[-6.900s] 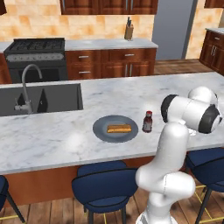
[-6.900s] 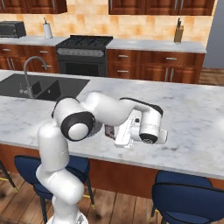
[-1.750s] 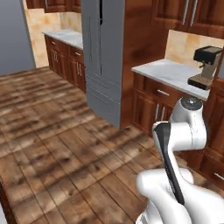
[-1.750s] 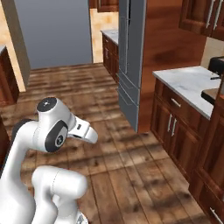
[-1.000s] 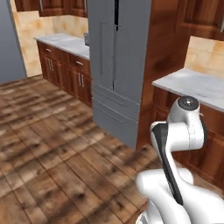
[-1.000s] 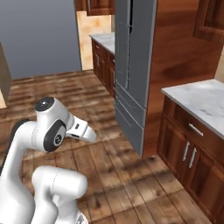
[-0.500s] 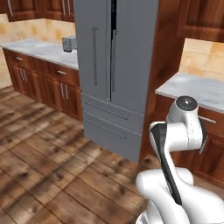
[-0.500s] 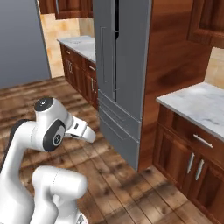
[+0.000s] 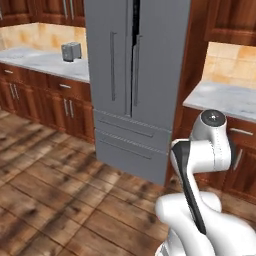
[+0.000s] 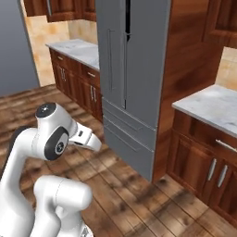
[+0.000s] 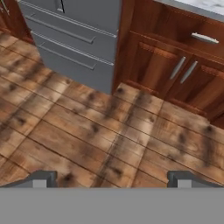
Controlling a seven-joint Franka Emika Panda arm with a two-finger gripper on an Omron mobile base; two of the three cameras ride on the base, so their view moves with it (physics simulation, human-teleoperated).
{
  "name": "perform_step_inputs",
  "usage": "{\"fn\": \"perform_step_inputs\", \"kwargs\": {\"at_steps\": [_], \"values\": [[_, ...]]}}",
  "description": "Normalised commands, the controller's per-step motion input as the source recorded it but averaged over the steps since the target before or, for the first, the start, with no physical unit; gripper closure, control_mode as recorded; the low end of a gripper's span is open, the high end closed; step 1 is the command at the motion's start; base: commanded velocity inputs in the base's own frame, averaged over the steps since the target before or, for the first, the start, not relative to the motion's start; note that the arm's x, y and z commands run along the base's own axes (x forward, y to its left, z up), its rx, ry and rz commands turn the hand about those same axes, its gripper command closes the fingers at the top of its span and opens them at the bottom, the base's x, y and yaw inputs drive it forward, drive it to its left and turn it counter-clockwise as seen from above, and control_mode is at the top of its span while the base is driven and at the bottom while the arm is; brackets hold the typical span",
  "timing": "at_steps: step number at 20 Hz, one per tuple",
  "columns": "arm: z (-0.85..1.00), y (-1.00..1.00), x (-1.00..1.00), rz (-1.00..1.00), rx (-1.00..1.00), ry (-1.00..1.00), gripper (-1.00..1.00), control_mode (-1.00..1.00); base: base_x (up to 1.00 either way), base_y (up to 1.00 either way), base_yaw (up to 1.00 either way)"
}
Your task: Move the hot dog bun to the plate on the dining table and place the condiment next to that plate. Then navigate to the fridge and take the sausage and place it on the plate as well.
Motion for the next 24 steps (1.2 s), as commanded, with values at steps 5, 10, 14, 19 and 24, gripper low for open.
{"fn": "perform_step_inputs", "kwargs": {"at_steps": [5, 10, 14, 19, 24], "values": [[0.00, 0.00, 0.00, 0.00, 0.00, 0.00, -1.00, 1.00, 0.42, 0.87, -0.33], [0.00, 0.00, 0.00, 0.00, 0.00, 0.00, -1.00, 1.00, 0.87, 0.60, -0.37], [0.00, 0.00, 0.00, 0.00, 0.00, 0.00, -1.00, 1.00, 0.65, 0.73, -0.23], [0.00, 0.00, 0.00, 0.00, 0.00, 0.00, -1.00, 1.00, 0.30, 0.96, -0.33], [0.00, 0.00, 0.00, 0.00, 0.00, 0.00, -1.00, 1.00, 0.17, 0.68, -0.36]]}}
